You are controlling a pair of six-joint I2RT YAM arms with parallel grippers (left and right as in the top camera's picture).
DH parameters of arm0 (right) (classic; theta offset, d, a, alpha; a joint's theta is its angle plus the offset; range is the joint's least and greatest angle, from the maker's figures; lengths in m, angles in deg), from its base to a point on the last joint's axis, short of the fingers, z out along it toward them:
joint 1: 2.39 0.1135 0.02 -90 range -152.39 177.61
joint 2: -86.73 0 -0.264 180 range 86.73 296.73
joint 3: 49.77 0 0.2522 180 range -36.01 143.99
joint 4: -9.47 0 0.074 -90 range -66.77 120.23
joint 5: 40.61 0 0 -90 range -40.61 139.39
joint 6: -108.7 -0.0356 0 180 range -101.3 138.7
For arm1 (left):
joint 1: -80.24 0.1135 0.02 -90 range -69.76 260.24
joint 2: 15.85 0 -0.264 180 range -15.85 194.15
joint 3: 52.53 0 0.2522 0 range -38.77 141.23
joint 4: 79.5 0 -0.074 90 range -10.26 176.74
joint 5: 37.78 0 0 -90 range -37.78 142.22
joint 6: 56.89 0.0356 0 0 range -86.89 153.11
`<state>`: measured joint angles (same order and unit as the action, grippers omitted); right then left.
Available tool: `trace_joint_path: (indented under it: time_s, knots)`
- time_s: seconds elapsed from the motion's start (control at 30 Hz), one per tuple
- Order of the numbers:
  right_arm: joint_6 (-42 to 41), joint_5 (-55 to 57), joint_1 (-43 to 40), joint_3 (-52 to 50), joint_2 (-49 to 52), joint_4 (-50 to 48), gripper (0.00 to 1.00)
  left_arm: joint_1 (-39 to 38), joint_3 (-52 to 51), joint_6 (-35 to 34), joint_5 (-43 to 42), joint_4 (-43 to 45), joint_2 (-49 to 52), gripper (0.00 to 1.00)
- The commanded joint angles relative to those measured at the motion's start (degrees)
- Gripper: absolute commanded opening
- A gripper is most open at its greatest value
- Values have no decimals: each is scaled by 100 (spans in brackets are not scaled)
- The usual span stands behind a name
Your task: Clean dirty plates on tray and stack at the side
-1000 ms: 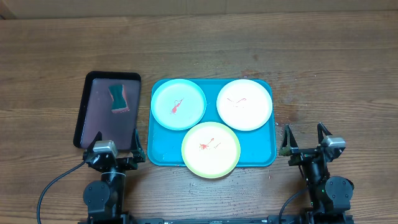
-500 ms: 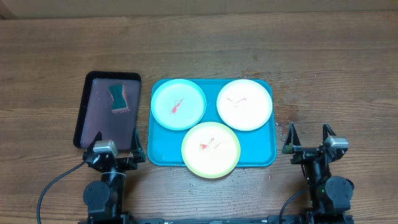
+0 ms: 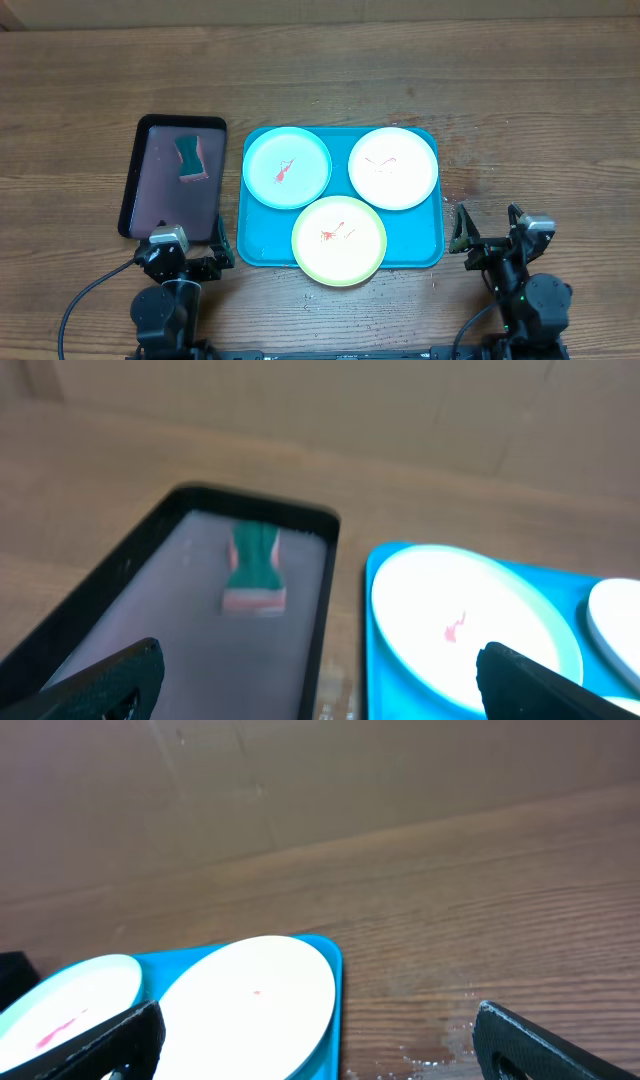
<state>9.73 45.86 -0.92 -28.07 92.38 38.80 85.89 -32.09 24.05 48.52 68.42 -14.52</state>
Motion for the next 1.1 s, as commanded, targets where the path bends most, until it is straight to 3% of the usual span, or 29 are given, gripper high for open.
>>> trace_joint_path:
  time_s: [0.0, 0.23, 0.5, 0.67, 0.83, 1.07]
  knots:
    - [-31, -234, -37, 789, 595, 173, 100, -7, 811, -79, 199, -511, 278, 100]
    - [-26, -671, -37, 2052, 2151, 1016, 100, -7, 2079, -79, 225, -1504, 1386, 100]
    - [-17, -1207, -37, 3853, 4144, 2649, 100, -7, 4052, -79, 221, -2813, 3316, 100]
    - [-26, -1510, -37, 4406, 5115, 3112, 100, -7, 4533, -83, 214, -3462, 4148, 100]
    - [24, -2081, -37, 4411, 5466, 2774, 100, -7, 4531, -83, 214, -3556, 4601, 100]
    - [46, -2050, 184, 4411, 5521, 2583, 100, -9, 4535, -173, 157, -2616, 5088, 99]
